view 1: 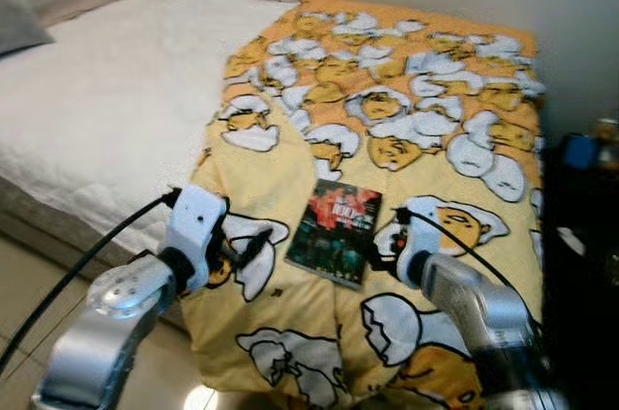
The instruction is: Clean up the room
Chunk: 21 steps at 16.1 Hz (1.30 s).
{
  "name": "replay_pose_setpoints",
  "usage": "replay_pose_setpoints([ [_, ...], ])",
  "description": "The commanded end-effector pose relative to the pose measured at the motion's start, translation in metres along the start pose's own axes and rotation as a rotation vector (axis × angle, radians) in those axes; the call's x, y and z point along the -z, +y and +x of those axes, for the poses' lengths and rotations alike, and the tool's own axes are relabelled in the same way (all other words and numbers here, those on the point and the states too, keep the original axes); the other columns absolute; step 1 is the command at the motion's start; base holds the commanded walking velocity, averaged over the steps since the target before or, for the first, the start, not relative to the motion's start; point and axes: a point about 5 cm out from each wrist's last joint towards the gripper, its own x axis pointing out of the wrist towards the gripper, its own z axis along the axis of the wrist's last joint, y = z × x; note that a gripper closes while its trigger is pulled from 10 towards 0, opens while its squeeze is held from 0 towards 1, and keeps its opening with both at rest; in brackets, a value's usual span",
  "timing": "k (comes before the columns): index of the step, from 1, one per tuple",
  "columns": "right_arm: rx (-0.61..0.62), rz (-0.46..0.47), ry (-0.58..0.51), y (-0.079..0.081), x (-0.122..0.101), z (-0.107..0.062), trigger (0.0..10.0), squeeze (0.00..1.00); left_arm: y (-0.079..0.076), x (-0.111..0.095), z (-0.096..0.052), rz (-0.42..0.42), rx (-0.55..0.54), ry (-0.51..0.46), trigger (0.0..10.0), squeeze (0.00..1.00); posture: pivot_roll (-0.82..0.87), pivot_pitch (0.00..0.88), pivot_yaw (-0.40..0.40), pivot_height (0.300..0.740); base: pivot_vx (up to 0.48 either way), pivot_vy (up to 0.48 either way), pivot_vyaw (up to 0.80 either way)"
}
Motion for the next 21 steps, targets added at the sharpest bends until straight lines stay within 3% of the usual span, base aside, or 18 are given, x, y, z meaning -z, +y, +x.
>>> replay_pose_setpoints([
  [1,0.011,0.074,0.03,-0.004,-0.001,0.006,10.0,1.0,-0.001,-0.002,-0.006,-0.01,0.055,0.009,10.0,0.92,-0.06,0.0,-0.012,0.74,0.0,0.0,0.0],
  [4,0.03,0.147,0.083,-0.01,-0.003,0.018,10.0,1.0,0.001,-0.002,-0.014,-0.011,0.135,0.051,10.0,0.92,-0.06,0.0,0.001,0.74,0.0,0.0,0.0],
  [7,-0.016,0.19,0.103,-0.005,-0.004,0.022,10.0,1.0,0.004,-0.004,-0.015,-0.014,0.146,0.06,10.0,0.92,-0.06,0.0,0.003,0.74,0.0,0.0,0.0],
  [12,-0.012,0.168,0.155,-0.002,0.0,0.029,10.0,1.0,0.008,-0.004,-0.017,-0.01,0.161,0.094,10.0,0.92,-0.06,0.0,0.011,0.74,0.0,0.0,0.0],
  [21,0.06,0.165,0.159,-0.022,0.007,0.024,10.0,1.0,0.005,-0.002,-0.018,-0.02,0.211,0.129,10.0,0.92,-0.06,0.0,0.028,0.74,0.0,0.0,0.0],
])
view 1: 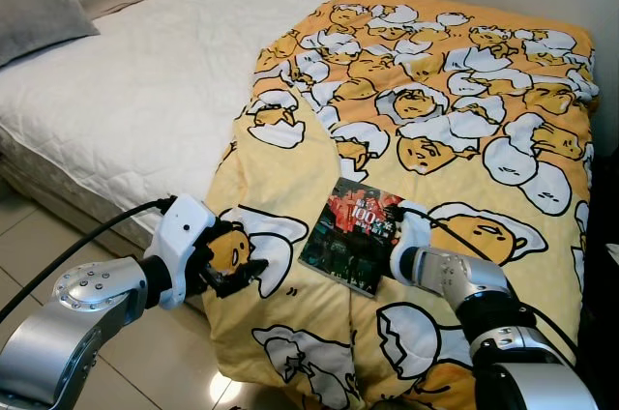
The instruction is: Clean up the room
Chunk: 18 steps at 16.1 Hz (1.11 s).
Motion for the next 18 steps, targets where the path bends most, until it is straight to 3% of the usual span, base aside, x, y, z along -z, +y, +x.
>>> replay_pose_setpoints([
  [1,0.029,0.014,-0.001,-0.008,0.001,-0.002,10.0,1.0,-0.001,-0.001,-0.002,0.011,0.011,0.006,10.0,0.92,-0.06,0.0,0.03,0.74,0.0,0.0,0.0],
  [8,0.005,0.039,0.032,-0.009,0.012,0.0,10.0,1.0,0.0,-0.001,-0.003,-0.001,0.026,0.007,10.0,0.92,-0.05,0.0,0.039,0.74,0.0,0.0,0.0],
  [11,-0.071,0.123,0.01,0.0,0.015,0.004,10.0,1.0,-0.001,0.0,-0.003,-0.007,0.031,0.005,10.0,0.93,-0.05,0.0,0.042,0.74,0.0,0.0,0.0],
  [12,-0.091,0.142,0.008,0.002,0.016,0.004,10.0,0.84,-0.002,0.0,-0.003,-0.008,0.033,0.005,10.0,0.93,-0.05,0.0,0.042,0.74,0.0,0.0,0.0],
  [13,-0.115,0.174,0.012,0.003,0.019,0.005,10.0,0.27,-0.003,0.0,-0.003,-0.01,0.036,0.005,10.0,0.93,-0.04,0.0,0.038,0.74,0.0,0.0,0.0],
  [14,-0.143,0.208,0.017,0.005,0.022,0.006,10.0,0.0,-0.004,0.001,-0.003,-0.012,0.039,0.005,10.0,0.93,-0.03,0.0,0.035,0.74,0.0,0.0,0.0],
  [15,-0.169,0.235,0.039,0.006,0.03,0.008,10.0,0.0,-0.004,0.001,-0.003,-0.014,0.041,0.006,10.0,0.93,-0.02,0.0,0.032,0.74,0.0,0.0,0.0],
  [18,-0.071,0.185,0.088,-0.007,0.055,0.012,10.0,0.0,-0.004,0.002,-0.003,-0.014,0.039,0.011,10.0,0.93,0.0,0.0,0.029,0.74,0.0,0.0,0.0],
])
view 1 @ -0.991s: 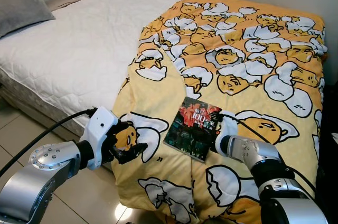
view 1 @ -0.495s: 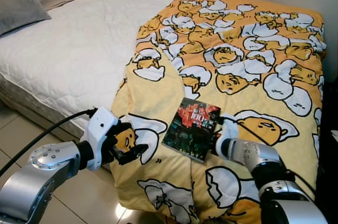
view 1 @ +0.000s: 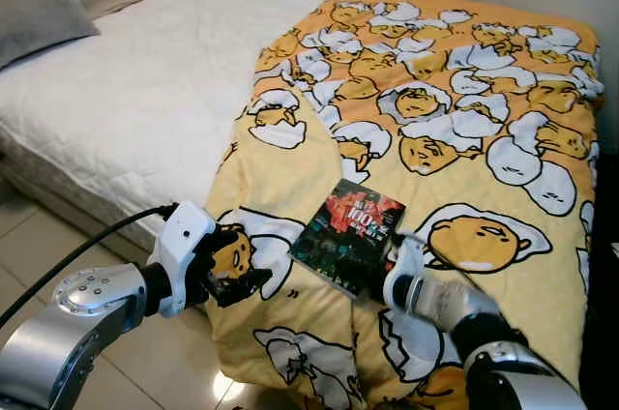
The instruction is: Clean up the room
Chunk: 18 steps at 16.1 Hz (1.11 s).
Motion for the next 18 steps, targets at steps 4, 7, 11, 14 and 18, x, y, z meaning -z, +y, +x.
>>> replay_pose_setpoints([
  [4,0.038,0.074,-0.047,-0.01,0.011,0.002,10.0,0.0,-0.002,0.0,-0.004,0.017,0.004,0.011,10.0,0.93,0.01,0.0,0.036,0.74,0.0,0.0,0.0],
  [7,-0.1,0.21,-0.175,0.001,-0.003,0.002,10.0,0.0,-0.006,0.003,-0.006,0.007,0.036,0.004,10.0,0.93,0.01,0.0,0.037,0.74,0.0,0.0,0.0],
  [11,-0.222,0.243,-0.232,0.011,-0.013,0.001,10.0,0.0,-0.012,0.003,-0.006,-0.01,0.099,-0.049,10.0,0.93,0.01,0.0,0.025,0.74,0.0,0.0,0.0],
  [14,-0.251,0.227,-0.228,0.016,-0.015,0.002,1.4,0.0,-0.014,0.001,-0.008,-0.031,0.125,-0.094,10.0,0.92,0.01,0.0,0.017,0.74,0.0,0.0,0.0],
  [18,-0.263,0.197,-0.228,0.016,-0.02,0.001,0.0,0.0,0.0,0.009,-0.014,-0.053,0.125,-0.097,10.0,0.92,0.02,0.0,0.01,0.74,0.0,0.0,0.0],
])
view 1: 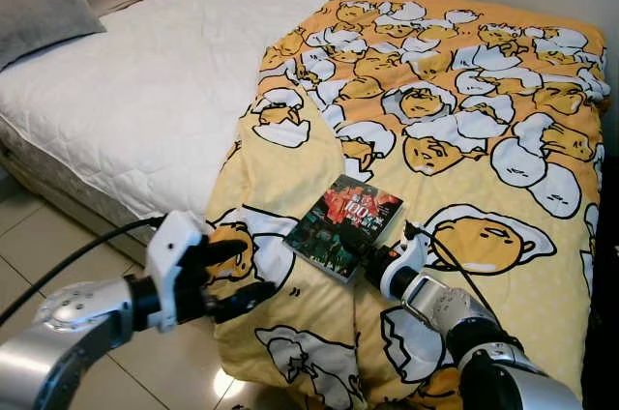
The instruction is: Clean up the room
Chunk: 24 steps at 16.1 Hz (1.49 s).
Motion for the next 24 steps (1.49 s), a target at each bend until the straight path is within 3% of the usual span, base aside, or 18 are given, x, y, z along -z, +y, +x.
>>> replay_pose_setpoints([
  [1,-0.014,-0.026,0.005,0.007,-0.004,0.004,0.0,0.0,0.003,-0.002,-0.005,0.013,-0.008,-0.006,10.0,0.91,0.02,0.0,0.01,0.74,0.0,0.0,0.0],
  [10,0.037,-0.041,0.011,0.009,0.001,0.01,0.0,0.0,0.012,0.013,-0.019,0.016,-0.013,0.01,10.0,0.92,0.03,0.0,0.014,0.74,0.0,0.0,0.0],
  [16,0.046,-0.038,-0.006,0.007,-0.002,0.008,0.0,0.0,0.035,0.031,0.004,0.01,-0.036,0.019,10.0,0.92,0.02,0.0,0.018,0.74,0.0,0.0,0.0],
  [24,0.035,-0.049,-0.012,0.003,-0.003,0.005,0.0,0.0,0.057,0.047,0.001,0.072,-0.163,0.007,10.0,0.92,0.03,0.0,-0.013,0.74,0.0,0.0,0.0],
])
